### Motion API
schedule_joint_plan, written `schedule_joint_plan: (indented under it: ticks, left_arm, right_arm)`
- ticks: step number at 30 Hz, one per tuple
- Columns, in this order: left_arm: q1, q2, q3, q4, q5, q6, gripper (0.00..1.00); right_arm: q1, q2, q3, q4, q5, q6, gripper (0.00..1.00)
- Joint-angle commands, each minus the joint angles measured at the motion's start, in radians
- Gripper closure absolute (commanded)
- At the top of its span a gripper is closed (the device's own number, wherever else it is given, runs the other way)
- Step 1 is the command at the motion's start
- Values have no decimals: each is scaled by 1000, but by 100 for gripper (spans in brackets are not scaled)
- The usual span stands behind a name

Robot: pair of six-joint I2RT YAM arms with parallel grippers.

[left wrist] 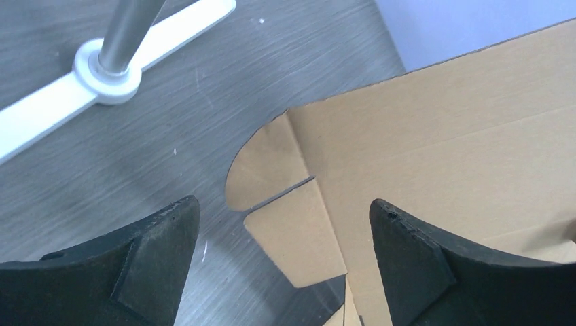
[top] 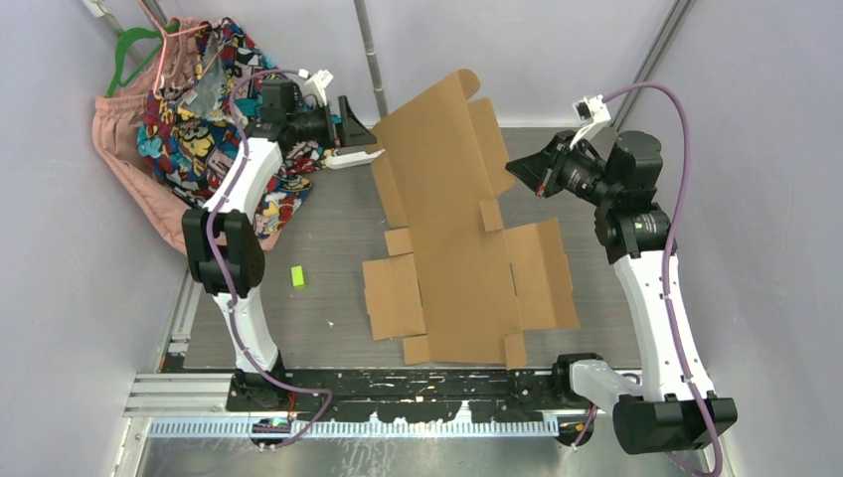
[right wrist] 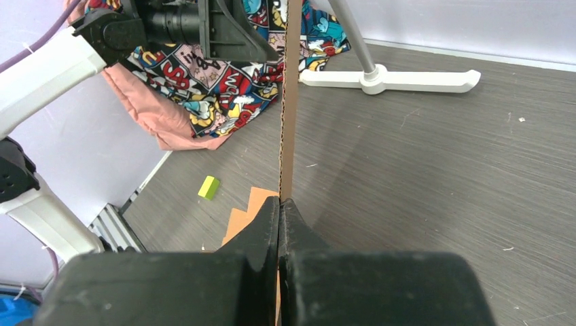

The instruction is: Fold the paper box

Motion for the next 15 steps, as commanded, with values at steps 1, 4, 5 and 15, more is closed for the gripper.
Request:
schedule_joint_plan:
  ticks: [1, 4, 5, 15]
  left_arm:
    - [22, -65, 13, 151, 160, -35, 5]
    - [35, -53, 8, 272, 254, -131, 5]
    - [36, -44, 15, 304, 277, -155, 5]
    - [39, 53, 136, 292, 381, -160, 5]
  right_arm:
    - [12, 9, 59, 27, -47, 3, 99]
    - [22, 23, 65, 26, -49, 1, 99]
    - [24, 30, 70, 25, -50, 1, 99]
    - [48, 87, 119, 1, -66, -15, 99]
